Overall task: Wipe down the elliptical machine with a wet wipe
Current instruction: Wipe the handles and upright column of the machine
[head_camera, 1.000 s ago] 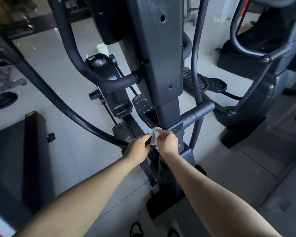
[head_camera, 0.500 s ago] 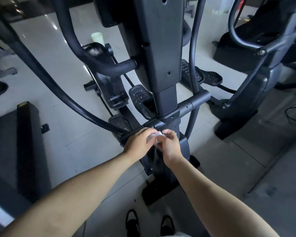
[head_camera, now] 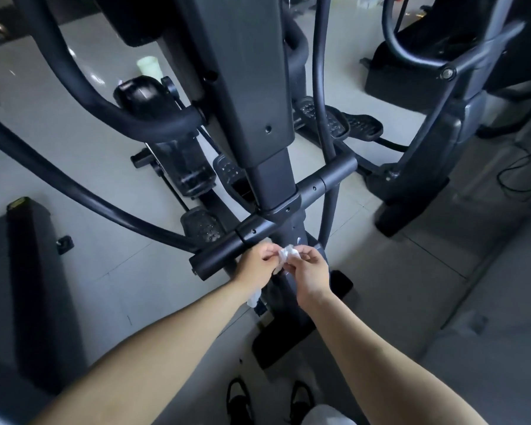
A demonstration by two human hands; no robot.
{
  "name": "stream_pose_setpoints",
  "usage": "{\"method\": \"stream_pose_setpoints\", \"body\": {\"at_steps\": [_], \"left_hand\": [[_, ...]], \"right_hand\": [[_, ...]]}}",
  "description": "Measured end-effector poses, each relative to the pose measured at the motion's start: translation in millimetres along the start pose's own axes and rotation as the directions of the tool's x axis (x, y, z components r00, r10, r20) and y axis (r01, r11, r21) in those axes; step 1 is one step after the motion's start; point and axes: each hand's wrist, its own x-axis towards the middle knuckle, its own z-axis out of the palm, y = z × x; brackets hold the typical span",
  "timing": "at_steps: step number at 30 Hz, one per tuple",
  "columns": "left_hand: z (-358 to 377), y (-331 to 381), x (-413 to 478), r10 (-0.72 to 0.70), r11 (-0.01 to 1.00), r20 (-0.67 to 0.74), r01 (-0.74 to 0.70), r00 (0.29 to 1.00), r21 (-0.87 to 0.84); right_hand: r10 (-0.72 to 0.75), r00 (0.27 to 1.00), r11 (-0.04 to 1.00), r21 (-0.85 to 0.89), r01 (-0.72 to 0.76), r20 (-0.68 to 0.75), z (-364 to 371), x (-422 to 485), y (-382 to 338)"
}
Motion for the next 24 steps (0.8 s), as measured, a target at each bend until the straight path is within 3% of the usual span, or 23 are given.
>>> {"method": "stream_pose_setpoints", "body": {"at_steps": [3, 7, 11, 14, 15, 18, 21, 24], "left_hand": [[6, -14, 14, -0.111, 0.994, -0.018, 0.111, 0.994, 0.019], [23, -15, 27, -0.273, 0.948, -0.039, 0.262, 0.961, -0.181], [30, -17, 47, -0.228, 0.936, -0.095, 0.192, 0.969, -0.294], [34, -15, 54, -0.316, 0.902, -0.117, 0.26, 0.942, -0.345], [34, -16, 58, -0.303, 0.939, -0.156, 0.266, 0.94, -0.216], [34, -18, 55, -0.222, 0.961, -0.122, 0.196, 0.967, -0.195], [32, -18, 55, -0.166, 0.953, -0.095, 0.134, 0.982, -0.273], [31, -14, 52, -0.159, 0.947, -0.065, 0.133, 0.985, -0.292]], "right_hand": [[-0.065, 0.992, 0.997, -0.048, 0.06, -0.104, -2, 21, -5], [-0.138, 0.983, 0.99, 0.009, 0.14, -0.123, 11, 49, -17], [-0.14, 0.97, 0.99, -0.007, 0.142, -0.2, 25, 70, -22], [-0.158, 0.981, 0.986, -0.073, 0.151, -0.11, 29, 61, -7], [-0.166, 0.984, 0.983, -0.091, 0.159, -0.068, 29, 58, -3], [-0.206, 0.978, 0.971, -0.128, 0.201, -0.029, 25, 58, -14], [-0.222, 0.969, 0.975, -0.031, 0.22, -0.107, 25, 70, -35], [-0.224, 0.95, 0.974, -0.061, 0.216, -0.217, 26, 86, -36]]}}
